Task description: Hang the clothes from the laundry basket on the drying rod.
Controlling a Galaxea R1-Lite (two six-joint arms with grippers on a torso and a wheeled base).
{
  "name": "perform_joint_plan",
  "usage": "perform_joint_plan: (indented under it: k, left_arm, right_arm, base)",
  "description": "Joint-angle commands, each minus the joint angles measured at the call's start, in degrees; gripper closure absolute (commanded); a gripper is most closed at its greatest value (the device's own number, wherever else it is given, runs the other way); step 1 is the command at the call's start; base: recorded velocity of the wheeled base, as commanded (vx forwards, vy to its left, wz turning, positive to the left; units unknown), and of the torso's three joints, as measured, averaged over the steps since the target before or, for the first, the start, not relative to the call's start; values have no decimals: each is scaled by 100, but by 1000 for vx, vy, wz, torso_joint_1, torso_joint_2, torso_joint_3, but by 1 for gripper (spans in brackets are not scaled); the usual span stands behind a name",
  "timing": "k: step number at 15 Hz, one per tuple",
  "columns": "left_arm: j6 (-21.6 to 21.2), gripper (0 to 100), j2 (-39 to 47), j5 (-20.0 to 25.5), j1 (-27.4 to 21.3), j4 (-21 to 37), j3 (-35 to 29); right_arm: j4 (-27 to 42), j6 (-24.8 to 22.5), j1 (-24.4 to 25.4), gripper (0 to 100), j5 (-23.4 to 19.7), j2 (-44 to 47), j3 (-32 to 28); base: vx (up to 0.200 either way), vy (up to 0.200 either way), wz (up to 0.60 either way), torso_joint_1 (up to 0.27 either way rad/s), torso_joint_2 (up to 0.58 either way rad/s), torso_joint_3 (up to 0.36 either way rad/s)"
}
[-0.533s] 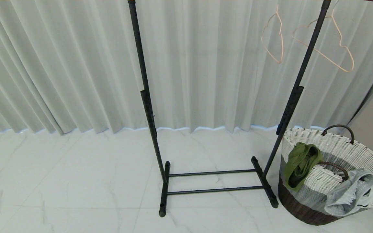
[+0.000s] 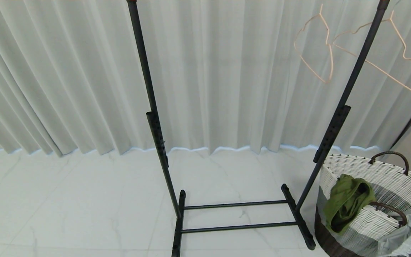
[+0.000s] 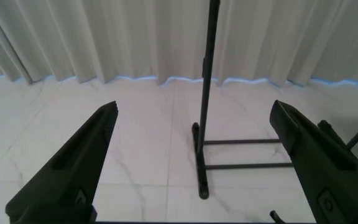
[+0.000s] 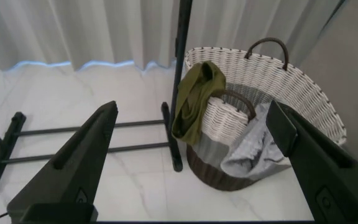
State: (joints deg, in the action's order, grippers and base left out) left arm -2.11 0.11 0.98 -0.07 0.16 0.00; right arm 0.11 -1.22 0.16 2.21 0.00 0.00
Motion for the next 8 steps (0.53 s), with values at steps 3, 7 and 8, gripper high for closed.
perform_joint_plan:
  k: [3, 7, 8]
  left_arm:
    - [0, 0, -2, -1, -1, 2, 0]
    - [9, 0, 7, -1, -1, 2, 0]
    - [26, 0, -2, -1, -1, 2, 0]
  right_arm:
    - [7, -142, 2, 0, -10, 0, 0]
    - [7, -142, 2, 0, -10, 9, 0]
    - [7, -142, 2, 0, -10, 0, 0]
  base:
    - [133, 0, 0, 2, 0, 0]
    - [0, 0, 0, 0, 0, 0]
    - [0, 0, 0, 0, 0, 0]
